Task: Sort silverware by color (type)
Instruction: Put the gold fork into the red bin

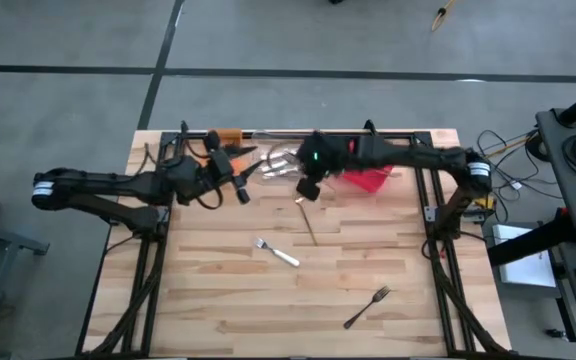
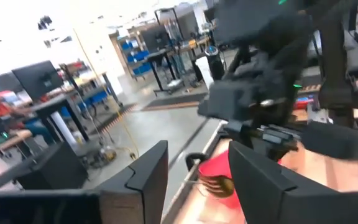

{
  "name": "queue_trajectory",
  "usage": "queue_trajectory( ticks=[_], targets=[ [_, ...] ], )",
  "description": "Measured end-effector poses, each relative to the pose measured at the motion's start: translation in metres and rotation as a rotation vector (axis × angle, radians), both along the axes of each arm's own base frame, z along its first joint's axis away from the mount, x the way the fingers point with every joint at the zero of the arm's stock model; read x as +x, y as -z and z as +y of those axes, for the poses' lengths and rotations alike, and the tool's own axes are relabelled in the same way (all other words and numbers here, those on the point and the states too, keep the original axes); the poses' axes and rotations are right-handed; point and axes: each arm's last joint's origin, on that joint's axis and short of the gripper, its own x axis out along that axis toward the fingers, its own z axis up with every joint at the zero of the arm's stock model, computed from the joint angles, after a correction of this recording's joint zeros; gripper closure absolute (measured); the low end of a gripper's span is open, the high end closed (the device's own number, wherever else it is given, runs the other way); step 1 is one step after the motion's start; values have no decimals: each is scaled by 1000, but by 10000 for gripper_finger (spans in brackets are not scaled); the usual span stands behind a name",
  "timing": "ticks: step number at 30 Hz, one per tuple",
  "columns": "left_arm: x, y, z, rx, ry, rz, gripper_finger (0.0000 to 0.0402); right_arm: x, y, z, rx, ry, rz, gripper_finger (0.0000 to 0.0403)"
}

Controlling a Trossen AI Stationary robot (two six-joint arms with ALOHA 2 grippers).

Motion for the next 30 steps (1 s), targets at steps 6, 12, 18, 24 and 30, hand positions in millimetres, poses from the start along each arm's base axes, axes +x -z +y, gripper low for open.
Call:
queue_trajectory(
  ticks=[6, 12, 18, 24, 30],
  targets=[
    [-21, -5, 0, 40, -7, -18, 249, -20, 2, -49, 387, -16, 181, 391],
    [-30, 14, 3, 36, -21, 11, 248, -35, 27, -87, 564, 60, 519, 391],
    [-38, 13, 6, 54, -122, 6, 248, -43, 45, -121, 680, 95, 581, 391],
    [-41, 15, 6, 55, -130, 44, 248, -63, 43, -144, 723, 137, 537, 390],
    [-41, 15, 6, 56, -131, 42, 248, -92, 52, -170, 729, 234, 565, 390]
  ],
)
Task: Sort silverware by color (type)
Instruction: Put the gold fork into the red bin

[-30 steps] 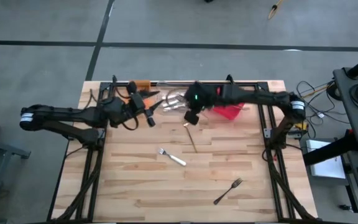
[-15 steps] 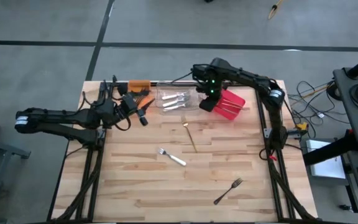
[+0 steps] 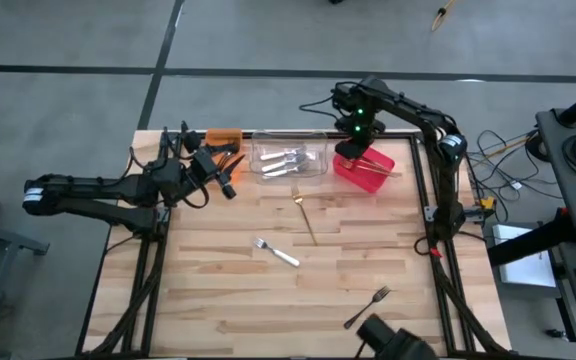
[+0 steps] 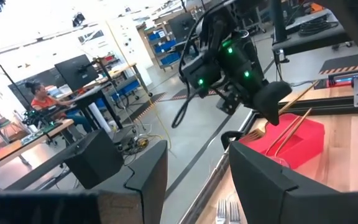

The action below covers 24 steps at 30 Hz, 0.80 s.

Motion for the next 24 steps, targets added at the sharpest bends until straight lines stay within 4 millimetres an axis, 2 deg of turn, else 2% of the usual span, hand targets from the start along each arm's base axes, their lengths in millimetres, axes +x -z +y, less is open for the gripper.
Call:
queue_trajectory(
  ticks=[8, 11, 16, 24],
  targets=[
    [0, 0, 1, 2, -5, 2, 248, -30, 32, -13, 30, 60, 165, 390],
    [0, 0, 2, 2, -12, 3, 248, -32, 39, -11, 50, 52, 186, 390],
    [0, 0, 4, 2, -19, 3, 248, -33, 51, -11, -15, 34, 238, 390],
    [0, 1, 4, 2, -19, 11, 248, -29, 61, -15, -69, 38, 186, 390]
  ],
)
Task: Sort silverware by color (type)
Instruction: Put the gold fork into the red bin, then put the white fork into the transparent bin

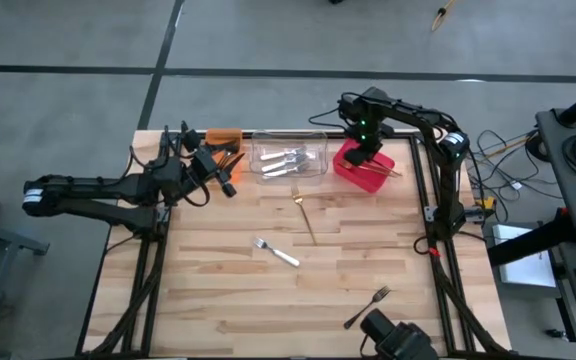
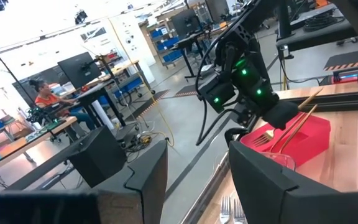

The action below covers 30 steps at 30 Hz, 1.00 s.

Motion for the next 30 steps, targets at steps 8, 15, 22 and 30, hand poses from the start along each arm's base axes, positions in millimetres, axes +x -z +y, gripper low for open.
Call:
queue_trajectory(
  ticks=[8, 15, 22, 30],
  targets=[
    [0, 1, 0, 3, 0, 9, 248, 5, 1, -2, -32, 4, -31, 390],
    [0, 1, 0, 13, 0, 20, 248, 10, 1, 2, -35, -12, -44, 386],
    [0, 1, 0, 13, 0, 27, 248, 14, 2, 3, -47, -25, -56, 324],
    [0, 2, 0, 12, 0, 34, 248, 14, -3, 3, -63, -29, -72, 295]
  ],
)
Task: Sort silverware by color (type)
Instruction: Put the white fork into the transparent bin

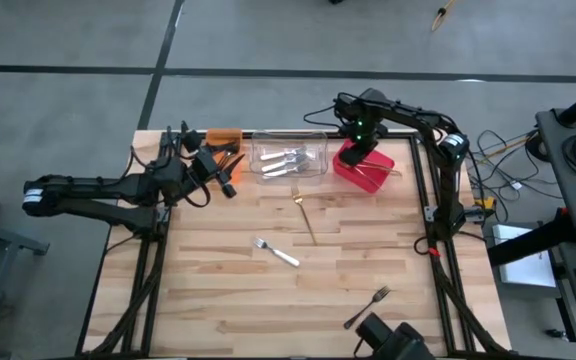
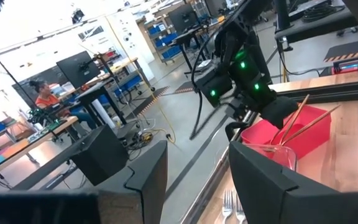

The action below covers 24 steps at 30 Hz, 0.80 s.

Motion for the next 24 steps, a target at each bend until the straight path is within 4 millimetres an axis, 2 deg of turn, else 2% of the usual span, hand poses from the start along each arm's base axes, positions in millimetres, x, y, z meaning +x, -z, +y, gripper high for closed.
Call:
queue_trajectory(
  ticks=[6, 12, 18, 24],
  targets=[
    [0, 4, 0, -27, 0, 23, 248, -2, -29, 10, -68, -14, -66, 308],
    [-1, 20, -1, -163, -10, 96, 248, 1, -73, 31, -246, -13, -255, 321],
    [1, 38, -1, -294, -51, 164, 248, 9, -106, 69, -405, -73, -487, 328],
    [5, 42, -1, -333, -45, 166, 248, 23, -116, 118, -459, -169, -673, 329]
  ],
)
